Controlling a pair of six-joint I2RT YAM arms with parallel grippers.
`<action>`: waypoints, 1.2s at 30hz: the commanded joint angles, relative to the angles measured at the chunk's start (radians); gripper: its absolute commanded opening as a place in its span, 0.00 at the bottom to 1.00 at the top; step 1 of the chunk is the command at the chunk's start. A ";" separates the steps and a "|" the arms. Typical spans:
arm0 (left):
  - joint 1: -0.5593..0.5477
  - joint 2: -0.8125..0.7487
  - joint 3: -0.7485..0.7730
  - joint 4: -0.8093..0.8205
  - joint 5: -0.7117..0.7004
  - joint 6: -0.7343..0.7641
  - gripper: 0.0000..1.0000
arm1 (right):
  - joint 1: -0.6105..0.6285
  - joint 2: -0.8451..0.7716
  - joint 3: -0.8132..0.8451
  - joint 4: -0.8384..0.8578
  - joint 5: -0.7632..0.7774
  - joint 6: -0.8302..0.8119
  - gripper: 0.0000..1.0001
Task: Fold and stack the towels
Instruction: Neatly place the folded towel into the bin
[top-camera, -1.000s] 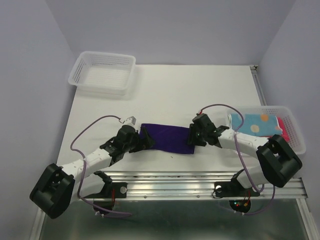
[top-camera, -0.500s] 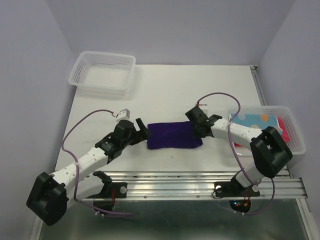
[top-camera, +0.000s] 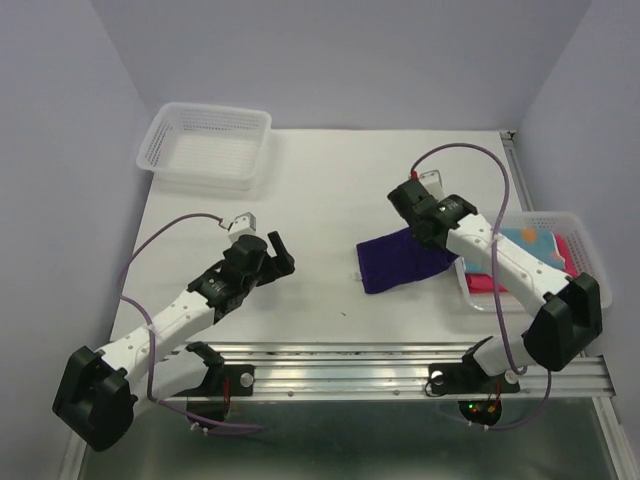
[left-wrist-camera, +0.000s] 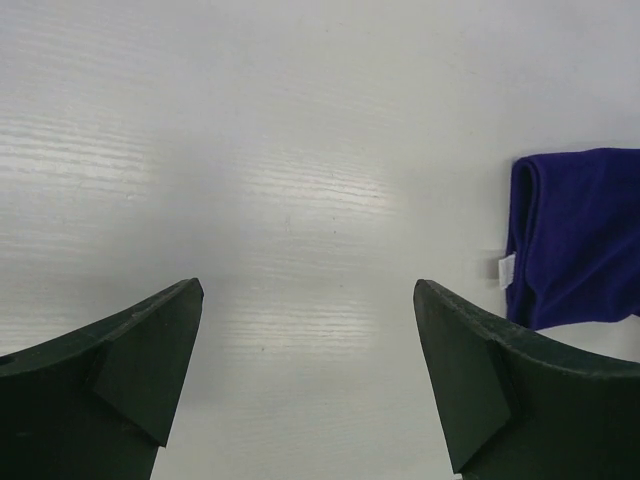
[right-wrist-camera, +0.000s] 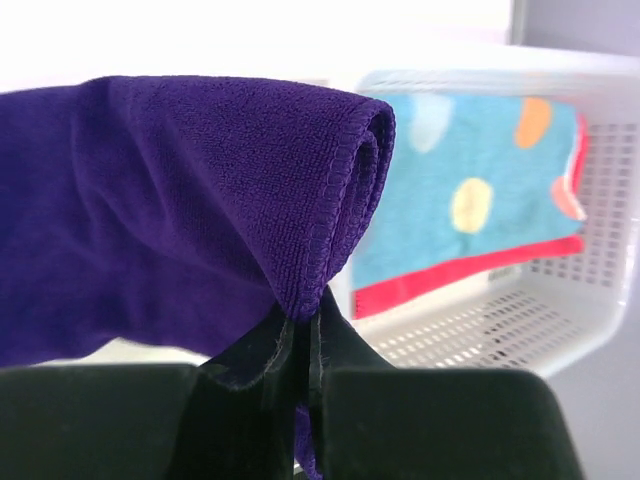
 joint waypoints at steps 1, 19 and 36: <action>0.001 -0.028 0.043 -0.011 -0.049 0.035 0.99 | -0.034 -0.126 0.121 -0.120 0.101 -0.107 0.01; 0.011 -0.011 0.003 0.082 0.053 0.068 0.99 | -0.390 -0.228 0.148 -0.087 0.097 -0.420 0.01; 0.025 -0.015 -0.008 0.104 0.088 0.090 0.99 | -0.680 -0.089 0.210 0.005 -0.012 -0.630 0.01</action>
